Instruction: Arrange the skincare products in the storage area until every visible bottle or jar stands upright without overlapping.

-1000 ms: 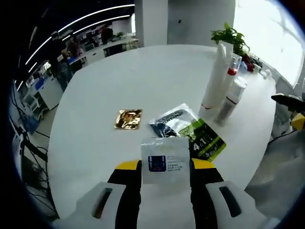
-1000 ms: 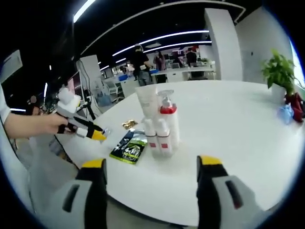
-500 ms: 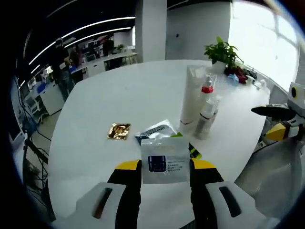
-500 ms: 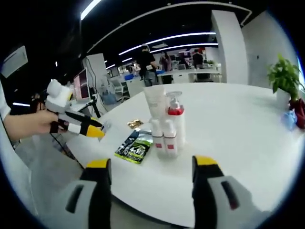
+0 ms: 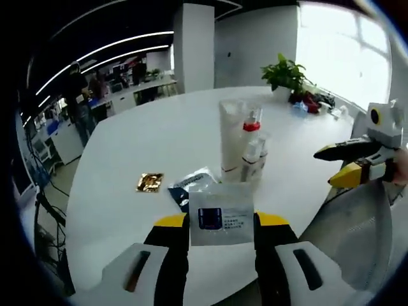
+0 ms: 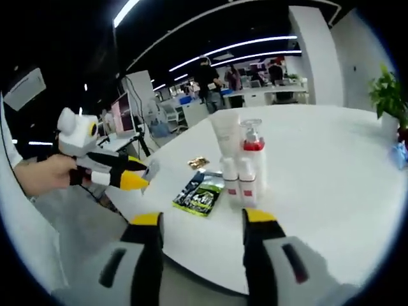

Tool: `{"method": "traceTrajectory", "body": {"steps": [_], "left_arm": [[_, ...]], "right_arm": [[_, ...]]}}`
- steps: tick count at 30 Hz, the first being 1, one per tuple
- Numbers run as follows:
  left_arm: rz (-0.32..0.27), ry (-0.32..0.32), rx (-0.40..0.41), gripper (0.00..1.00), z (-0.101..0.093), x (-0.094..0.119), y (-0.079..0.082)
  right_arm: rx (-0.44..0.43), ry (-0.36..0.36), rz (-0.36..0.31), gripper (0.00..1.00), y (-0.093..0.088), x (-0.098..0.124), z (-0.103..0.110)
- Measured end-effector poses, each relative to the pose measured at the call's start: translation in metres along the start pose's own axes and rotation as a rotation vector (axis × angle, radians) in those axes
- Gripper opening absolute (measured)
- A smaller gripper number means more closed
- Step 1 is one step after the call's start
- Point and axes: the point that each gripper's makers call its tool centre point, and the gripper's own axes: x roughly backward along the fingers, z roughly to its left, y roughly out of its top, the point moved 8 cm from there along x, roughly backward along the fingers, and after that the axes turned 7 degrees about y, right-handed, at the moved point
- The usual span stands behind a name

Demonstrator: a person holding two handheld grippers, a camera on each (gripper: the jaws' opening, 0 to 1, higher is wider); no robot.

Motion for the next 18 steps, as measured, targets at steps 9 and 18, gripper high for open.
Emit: {"method": "traceTrajectory", "body": {"steps": [9, 18], "left_arm": [[-0.045, -0.022, -0.076, 0.37, -0.016, 0.007, 0.005], [-0.11, -0.056, -0.122, 0.37, -0.035, 0.019, 0.009]], "right_arm": [[-0.093, 0.127, -0.04, 0.3, 0.012, -0.015, 0.021], [-0.221, 0.204, -0.093, 0.27, 0.019, -0.033, 0.031]]}}
